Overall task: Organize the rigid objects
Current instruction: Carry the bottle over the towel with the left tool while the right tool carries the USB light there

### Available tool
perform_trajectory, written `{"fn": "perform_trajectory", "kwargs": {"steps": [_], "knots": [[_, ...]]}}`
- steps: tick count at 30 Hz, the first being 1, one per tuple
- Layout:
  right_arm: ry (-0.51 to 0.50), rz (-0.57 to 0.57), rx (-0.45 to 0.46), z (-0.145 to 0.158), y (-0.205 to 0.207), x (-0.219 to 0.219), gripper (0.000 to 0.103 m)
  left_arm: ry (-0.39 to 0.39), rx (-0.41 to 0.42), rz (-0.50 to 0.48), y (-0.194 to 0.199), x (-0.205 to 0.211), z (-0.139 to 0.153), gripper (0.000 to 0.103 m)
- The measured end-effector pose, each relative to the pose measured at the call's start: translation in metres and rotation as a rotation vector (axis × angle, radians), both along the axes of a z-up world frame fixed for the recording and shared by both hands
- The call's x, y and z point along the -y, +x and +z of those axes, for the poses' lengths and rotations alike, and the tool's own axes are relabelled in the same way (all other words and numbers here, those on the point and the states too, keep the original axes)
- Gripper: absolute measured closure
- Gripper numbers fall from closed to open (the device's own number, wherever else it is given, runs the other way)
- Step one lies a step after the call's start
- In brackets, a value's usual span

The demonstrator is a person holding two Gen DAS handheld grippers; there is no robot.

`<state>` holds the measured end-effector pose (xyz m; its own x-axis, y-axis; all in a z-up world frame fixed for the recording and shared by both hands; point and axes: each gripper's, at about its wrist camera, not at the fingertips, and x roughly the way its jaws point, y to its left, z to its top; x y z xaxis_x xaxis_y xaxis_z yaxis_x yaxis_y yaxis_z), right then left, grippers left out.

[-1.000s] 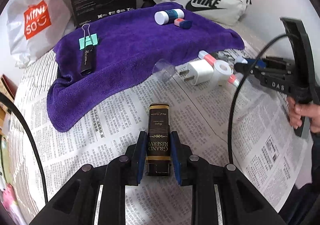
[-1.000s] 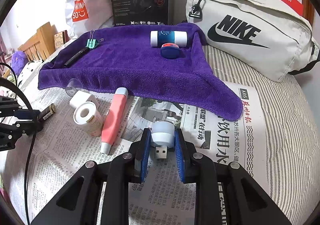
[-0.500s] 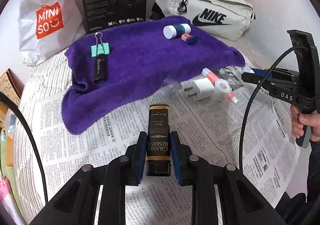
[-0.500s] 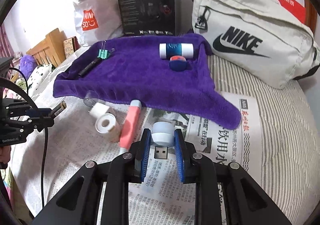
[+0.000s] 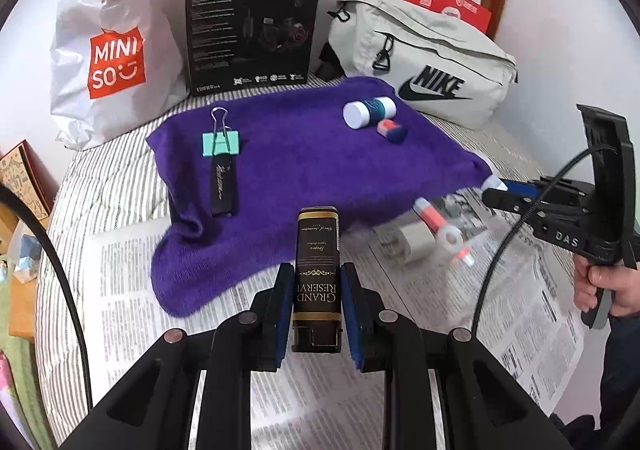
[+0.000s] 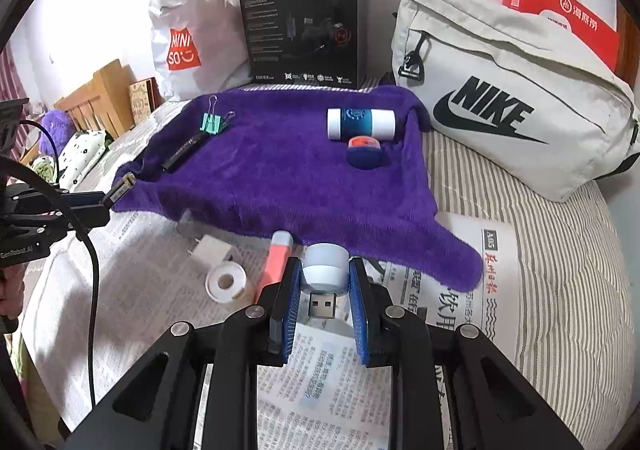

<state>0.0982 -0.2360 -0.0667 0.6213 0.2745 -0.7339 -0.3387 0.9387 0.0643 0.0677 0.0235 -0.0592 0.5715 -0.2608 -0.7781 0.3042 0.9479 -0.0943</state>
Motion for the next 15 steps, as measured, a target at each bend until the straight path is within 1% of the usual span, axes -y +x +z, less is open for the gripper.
{"fn": "perform_trajectory", "kwargs": {"steps": [4,10,15], "knots": [[0.009,-0.023,0.01,0.005,0.007,-0.001,0.079,-0.009,0.009,0.032,0.009,-0.003,0.001,0.08],[0.007,-0.033,0.006,0.004,0.019,-0.005,0.079,-0.034,0.022,0.089,0.023,-0.007,-0.003,0.08],[0.013,-0.036,0.001,0.003,0.032,-0.008,0.079,-0.044,0.005,0.083,0.036,-0.005,-0.01,0.08]]}}
